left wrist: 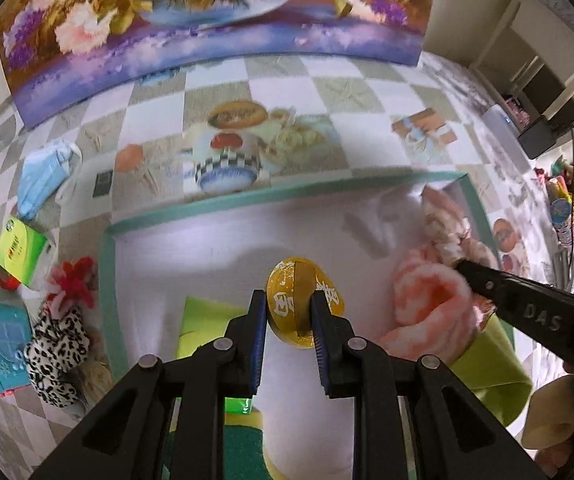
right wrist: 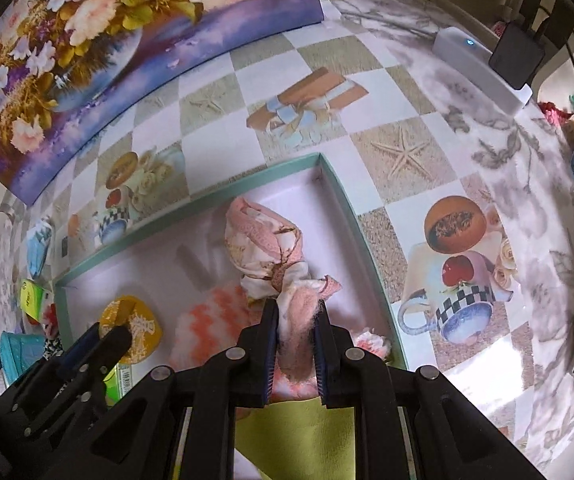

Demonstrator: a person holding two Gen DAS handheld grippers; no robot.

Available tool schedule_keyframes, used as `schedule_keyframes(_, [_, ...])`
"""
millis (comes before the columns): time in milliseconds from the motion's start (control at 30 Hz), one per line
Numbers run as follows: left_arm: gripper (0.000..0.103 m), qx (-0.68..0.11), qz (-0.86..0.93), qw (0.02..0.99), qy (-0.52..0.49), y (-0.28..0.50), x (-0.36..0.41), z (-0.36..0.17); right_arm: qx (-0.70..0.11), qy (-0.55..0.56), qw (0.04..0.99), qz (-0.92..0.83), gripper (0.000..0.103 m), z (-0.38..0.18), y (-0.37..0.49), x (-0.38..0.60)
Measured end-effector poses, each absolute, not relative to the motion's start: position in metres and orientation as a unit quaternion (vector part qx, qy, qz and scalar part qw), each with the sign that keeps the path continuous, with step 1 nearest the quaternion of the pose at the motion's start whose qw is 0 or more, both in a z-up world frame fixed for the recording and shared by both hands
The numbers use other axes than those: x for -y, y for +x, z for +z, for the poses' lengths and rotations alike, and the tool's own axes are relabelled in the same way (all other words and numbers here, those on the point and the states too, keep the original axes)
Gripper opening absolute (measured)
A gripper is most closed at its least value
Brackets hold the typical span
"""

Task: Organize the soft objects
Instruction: 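Carry the scrunchie with the right tool while the left tool carries the yellow container over the tray, then open both tools to release the scrunchie and yellow container in the tray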

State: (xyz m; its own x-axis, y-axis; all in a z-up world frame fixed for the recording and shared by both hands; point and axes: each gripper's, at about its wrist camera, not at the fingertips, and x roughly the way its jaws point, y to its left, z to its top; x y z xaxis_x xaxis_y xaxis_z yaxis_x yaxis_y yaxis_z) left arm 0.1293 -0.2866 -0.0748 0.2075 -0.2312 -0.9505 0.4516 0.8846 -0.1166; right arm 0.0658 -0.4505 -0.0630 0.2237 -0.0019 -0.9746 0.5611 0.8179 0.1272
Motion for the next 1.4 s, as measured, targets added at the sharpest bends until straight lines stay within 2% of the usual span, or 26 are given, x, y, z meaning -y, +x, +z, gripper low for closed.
schedule_keyframes(267, [0.025, -0.602, -0.223, 0.764, 0.071, 0.131, 0.284, -0.072, -0.594, 0.232, 0.746, -0.190, 0.020, -0.062, 0.066, 0.449])
schedule_keyframes(367, [0.034, -0.605, -0.227, 0.761, 0.054, 0.133, 0.280, -0.064, -0.591, 0.225, 0.752, -0.187, 0.022, -0.055, 0.067, 0.448])
schedule_keyframes(433, [0.042, -0.604, -0.228, 0.762, 0.046, 0.134, 0.278, -0.058, -0.589, 0.217, 0.755, -0.190, 0.031, -0.050, 0.067, 0.447])
schedule_keyframes(467, [0.043, -0.602, -0.228, 0.764, 0.044, 0.134, 0.277, -0.054, -0.586, 0.215, 0.757, -0.191, 0.037, -0.047, 0.067, 0.447])
schedule_keyframes(533, [0.045, -0.599, -0.230, 0.766, 0.041, 0.135, 0.275, -0.047, -0.579, 0.214, 0.763, -0.193, 0.044, -0.039, 0.066, 0.447])
schedule_keyframes(667, [0.047, -0.589, -0.233, 0.773, 0.029, 0.138, 0.269, -0.032, -0.560, 0.214, 0.777, -0.191, 0.044, -0.022, 0.065, 0.447])
schedule_keyframes(733, [0.056, -0.584, -0.228, 0.779, 0.024, 0.141, 0.263, -0.025, -0.551, 0.211, 0.785, -0.191, 0.045, -0.012, 0.065, 0.446])
schedule_keyframes(767, [0.059, -0.581, -0.224, 0.782, 0.021, 0.143, 0.260, -0.023, -0.547, 0.209, 0.788, -0.191, 0.047, -0.008, 0.065, 0.445])
schedule_keyframes(867, [0.067, -0.574, -0.207, 0.792, 0.013, 0.149, 0.249, -0.015, -0.534, 0.199, 0.798, -0.196, 0.064, 0.005, 0.065, 0.440])
schedule_keyframes(933, [0.078, -0.567, -0.192, 0.801, 0.011, 0.154, 0.241, -0.012, -0.526, 0.191, 0.804, -0.200, 0.066, 0.011, 0.065, 0.438])
schedule_keyframes(1033, [0.083, -0.559, -0.167, 0.812, 0.012, 0.162, 0.230, -0.011, -0.525, 0.176, 0.808, -0.202, 0.078, 0.015, 0.067, 0.433])
schedule_keyframes(1133, [0.088, -0.553, -0.147, 0.820, 0.020, 0.169, 0.218, -0.012, -0.529, 0.168, 0.808, -0.199, 0.080, 0.009, 0.072, 0.429])
schedule_keyframes(1233, [0.091, -0.554, -0.135, 0.821, 0.023, 0.175, 0.207, -0.015, -0.533, 0.171, 0.805, -0.195, 0.094, 0.005, 0.074, 0.427])
schedule_keyframes(1267, [0.091, -0.555, -0.131, 0.821, 0.020, 0.177, 0.203, -0.016, -0.533, 0.170, 0.806, -0.195, 0.103, 0.004, 0.075, 0.426])
schedule_keyframes(1400, [0.092, -0.558, -0.122, 0.821, -0.001, 0.184, 0.186, -0.018, -0.540, 0.163, 0.804, -0.189, 0.103, 0.000, 0.078, 0.420])
